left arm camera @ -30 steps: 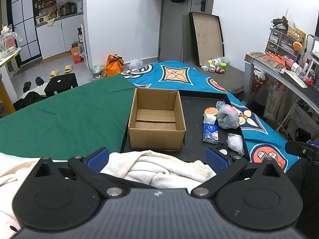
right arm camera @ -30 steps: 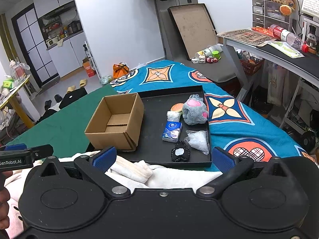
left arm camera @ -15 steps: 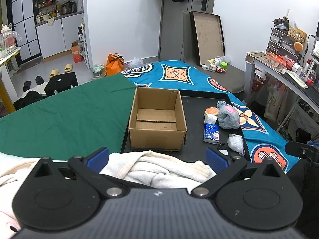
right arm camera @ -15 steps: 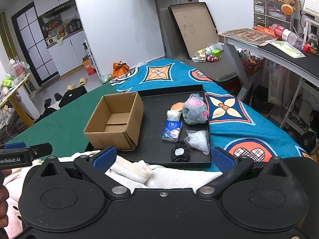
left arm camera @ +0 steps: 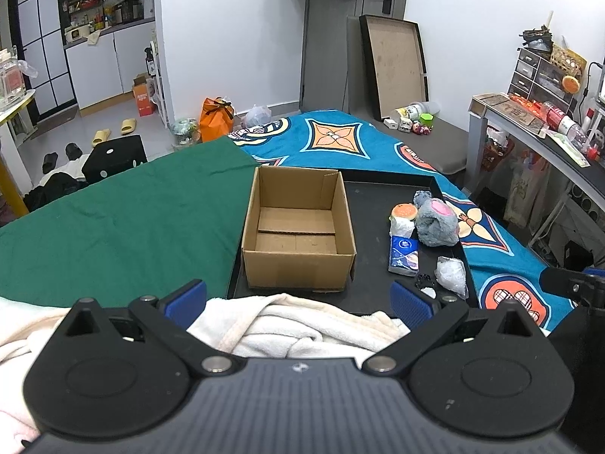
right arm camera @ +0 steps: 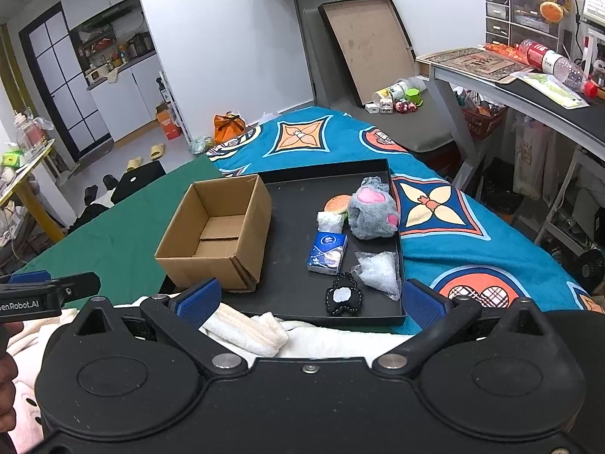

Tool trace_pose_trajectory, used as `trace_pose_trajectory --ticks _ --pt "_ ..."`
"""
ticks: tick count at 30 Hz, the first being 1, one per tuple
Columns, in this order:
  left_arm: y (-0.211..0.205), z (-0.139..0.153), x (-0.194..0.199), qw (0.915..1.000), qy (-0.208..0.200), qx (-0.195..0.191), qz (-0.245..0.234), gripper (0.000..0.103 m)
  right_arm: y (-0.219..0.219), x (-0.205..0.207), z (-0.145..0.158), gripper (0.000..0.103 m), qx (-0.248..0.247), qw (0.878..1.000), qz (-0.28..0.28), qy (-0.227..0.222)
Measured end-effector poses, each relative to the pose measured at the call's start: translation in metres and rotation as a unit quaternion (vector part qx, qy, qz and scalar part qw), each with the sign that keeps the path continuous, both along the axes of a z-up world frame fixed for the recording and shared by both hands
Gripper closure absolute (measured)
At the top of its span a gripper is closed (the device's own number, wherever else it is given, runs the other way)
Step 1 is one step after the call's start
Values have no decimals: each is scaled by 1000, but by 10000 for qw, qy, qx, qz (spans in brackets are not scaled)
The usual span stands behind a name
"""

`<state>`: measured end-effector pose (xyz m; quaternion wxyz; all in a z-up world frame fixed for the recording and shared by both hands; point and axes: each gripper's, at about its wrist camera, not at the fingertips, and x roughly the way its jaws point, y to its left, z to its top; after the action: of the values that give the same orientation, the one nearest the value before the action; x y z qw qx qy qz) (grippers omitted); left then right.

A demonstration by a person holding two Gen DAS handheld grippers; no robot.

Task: Organize soft objects
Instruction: 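Move the right tool down to the black beaded pouch and close on it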

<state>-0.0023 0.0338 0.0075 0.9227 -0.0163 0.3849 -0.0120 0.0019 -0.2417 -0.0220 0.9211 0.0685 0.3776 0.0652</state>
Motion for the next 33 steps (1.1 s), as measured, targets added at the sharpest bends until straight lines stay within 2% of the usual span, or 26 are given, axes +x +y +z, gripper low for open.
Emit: trace_pose_trajectory --ticks 10,17,28,33 --pt "3 -10 27 9996 252 -47 91 1 -2 26 -18 0 4 9995 17 311" --pt "8 -25 49 9986 496 -64 171 1 -4 48 -35 0 29 9982 21 600" --pt "19 -53 86 9956 828 -74 430 1 -13 87 -67 0 357 9936 99 1070" --pt "23 -65 101 9941 965 -23 485 1 -13 101 -81 0 288 9912 43 1293"
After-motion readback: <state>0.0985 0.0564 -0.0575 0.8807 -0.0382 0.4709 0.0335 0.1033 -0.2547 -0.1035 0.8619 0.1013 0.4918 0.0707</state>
